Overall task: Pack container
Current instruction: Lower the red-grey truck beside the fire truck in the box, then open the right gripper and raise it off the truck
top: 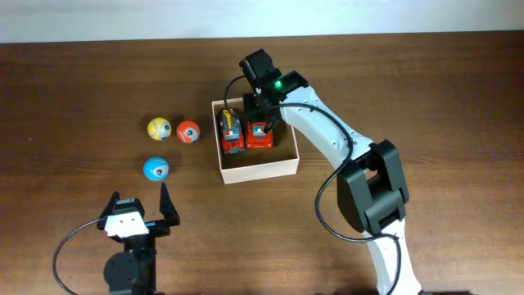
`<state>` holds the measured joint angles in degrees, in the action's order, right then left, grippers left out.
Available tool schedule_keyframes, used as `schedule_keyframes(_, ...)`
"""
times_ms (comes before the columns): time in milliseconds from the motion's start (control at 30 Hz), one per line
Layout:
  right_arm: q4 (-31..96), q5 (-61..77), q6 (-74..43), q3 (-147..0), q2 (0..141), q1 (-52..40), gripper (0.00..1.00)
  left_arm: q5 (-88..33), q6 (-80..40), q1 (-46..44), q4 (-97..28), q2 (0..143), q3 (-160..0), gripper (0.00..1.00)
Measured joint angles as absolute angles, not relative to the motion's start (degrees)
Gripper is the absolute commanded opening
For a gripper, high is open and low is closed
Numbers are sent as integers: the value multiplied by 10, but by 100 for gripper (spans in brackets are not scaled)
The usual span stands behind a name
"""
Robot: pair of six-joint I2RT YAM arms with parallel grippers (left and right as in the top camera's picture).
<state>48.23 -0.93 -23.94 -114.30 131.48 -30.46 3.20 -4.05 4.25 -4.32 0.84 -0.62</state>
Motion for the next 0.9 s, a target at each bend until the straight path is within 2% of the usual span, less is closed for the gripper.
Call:
schedule_keyframes(467,475,16,-240,-1143,1315,-305,33,32,-41,43,-43,8,-6,99)
schedule_keyframes(567,475,13,-240,-1143,1315,-305,34,32,-41,43,-43,8,-6,99)
schedule_keyframes(600,475,10,-240,-1143,1315,-305,38,32,-41,43,-43,8,-6,99)
schedule_keyframes(700,477,2,-239,-1143,1315,-305,38,32,-41,43,-43,8,-6,99)
schedule_keyframes(800,479,-4,-239,-1143,1315,-305,31,32,-41,43,-43,8,-6,99)
schedule_keyframes(900,474,-4,-237,-1143,1315,-305,29,32,-41,43,-43,8,-6,99)
